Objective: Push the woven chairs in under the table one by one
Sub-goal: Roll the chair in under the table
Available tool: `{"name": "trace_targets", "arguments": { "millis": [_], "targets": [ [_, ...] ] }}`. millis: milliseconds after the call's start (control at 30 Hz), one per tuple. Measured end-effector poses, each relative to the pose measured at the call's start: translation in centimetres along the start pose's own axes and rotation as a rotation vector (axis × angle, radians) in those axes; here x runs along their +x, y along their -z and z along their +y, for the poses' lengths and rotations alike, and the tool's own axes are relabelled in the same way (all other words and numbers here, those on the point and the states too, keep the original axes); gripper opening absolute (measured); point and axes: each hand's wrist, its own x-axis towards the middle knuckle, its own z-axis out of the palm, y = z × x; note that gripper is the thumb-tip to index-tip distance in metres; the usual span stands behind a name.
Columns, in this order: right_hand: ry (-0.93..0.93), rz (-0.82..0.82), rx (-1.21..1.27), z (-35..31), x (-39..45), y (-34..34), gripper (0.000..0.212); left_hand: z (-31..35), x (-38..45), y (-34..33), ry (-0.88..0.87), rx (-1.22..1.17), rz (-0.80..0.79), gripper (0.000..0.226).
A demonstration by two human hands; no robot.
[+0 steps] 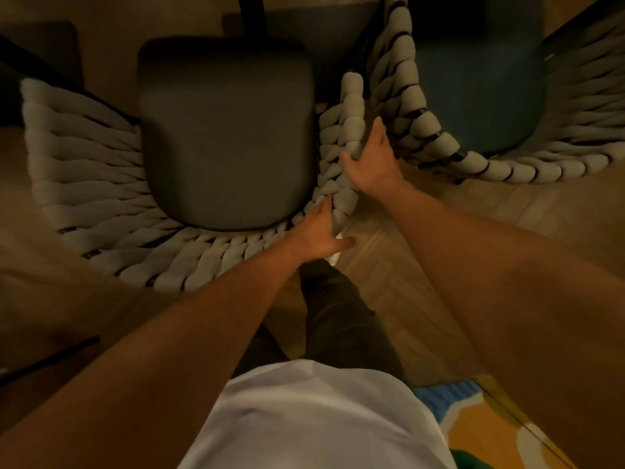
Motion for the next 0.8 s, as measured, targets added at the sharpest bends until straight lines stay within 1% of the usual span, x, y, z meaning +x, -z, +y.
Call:
{"name": "trace_targets", "arguments": {
  "millis": [100,167,200,333,433,633,800],
  "targets": [
    [0.001,-0.046,0.034,-0.7,1.9,0.2,0.097,1.9,1.3,-0.7,0.117,-0.031,0.154,0.090],
    [-0.010,-0.095,0.056,-0.9,2.9,-0.3,0.095,2.6,1.9,-0.9,0.155,-0.015,0.205,0.073],
    [-0.022,-0.107,0.080,-0.8,3.2,-0.6,0.092,2.9,2.1,-0.9,0.165,-0.007,0.216,0.069],
    [-0.073,-0.047,0.146,-0.9,3.7,-1.5,0.075,3.3,2.6,-0.8,0.204,0.001,0.223,0.069],
    [-0.072,-0.051,0.153,-1.1,3.7,-1.5,0.069,3.6,2.6,-0.8,0.210,-0.006,0.228,0.065],
    [-0.036,-0.073,0.060,-2.5,3.3,-1.0,0.065,3.3,1.8,-0.2,0.200,-0.046,0.263,0.059],
    [0.030,-0.050,0.029,-5.6,4.6,0.0,0.064,3.4,2.0,2.7,0.194,-0.111,0.310,0.051]
  ]
}}
